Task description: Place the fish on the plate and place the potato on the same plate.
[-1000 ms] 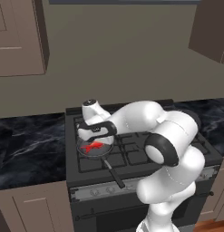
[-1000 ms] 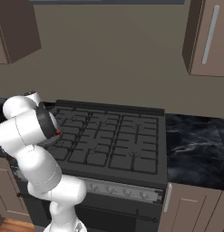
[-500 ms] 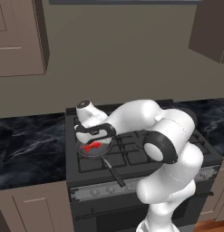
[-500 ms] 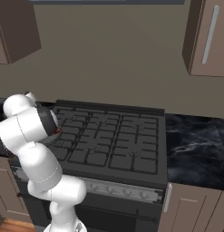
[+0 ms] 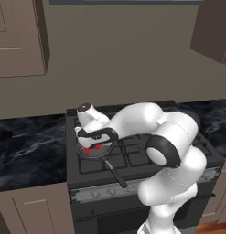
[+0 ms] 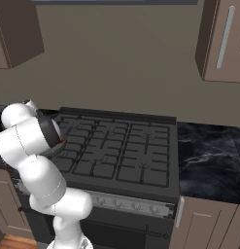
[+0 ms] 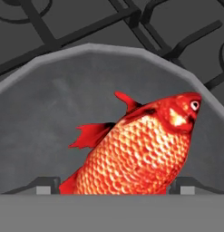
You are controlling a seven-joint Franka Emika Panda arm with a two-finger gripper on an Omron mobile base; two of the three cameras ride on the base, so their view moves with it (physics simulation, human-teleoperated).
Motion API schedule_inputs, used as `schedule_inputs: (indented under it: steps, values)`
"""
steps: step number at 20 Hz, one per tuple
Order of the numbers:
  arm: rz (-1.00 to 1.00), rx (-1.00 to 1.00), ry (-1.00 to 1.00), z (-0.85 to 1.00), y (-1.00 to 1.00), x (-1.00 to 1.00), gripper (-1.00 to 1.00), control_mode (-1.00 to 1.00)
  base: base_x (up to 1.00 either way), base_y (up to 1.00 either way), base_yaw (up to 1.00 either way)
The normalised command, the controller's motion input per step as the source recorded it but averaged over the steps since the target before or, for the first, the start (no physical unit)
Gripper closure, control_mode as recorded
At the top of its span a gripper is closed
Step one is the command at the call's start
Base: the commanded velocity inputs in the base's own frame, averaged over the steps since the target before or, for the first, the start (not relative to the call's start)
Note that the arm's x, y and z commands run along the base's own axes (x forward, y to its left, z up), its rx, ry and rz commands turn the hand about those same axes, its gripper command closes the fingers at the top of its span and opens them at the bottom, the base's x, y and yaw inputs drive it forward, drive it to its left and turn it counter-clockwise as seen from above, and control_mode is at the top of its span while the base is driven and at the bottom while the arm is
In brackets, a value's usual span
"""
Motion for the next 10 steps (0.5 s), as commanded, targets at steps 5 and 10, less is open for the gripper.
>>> schedule_inputs:
  steps: [5, 10]
  values:
    - [0.0, 0.0, -0.09, -0.13, 0.0, 0.0, 1.0, -1.0, 0.0, 0.0, 0.0]
    - [0.0, 0.01, -0.04, -0.04, 0.0, 0.0, 1.0, -1.0, 0.0, 0.0, 0.0]
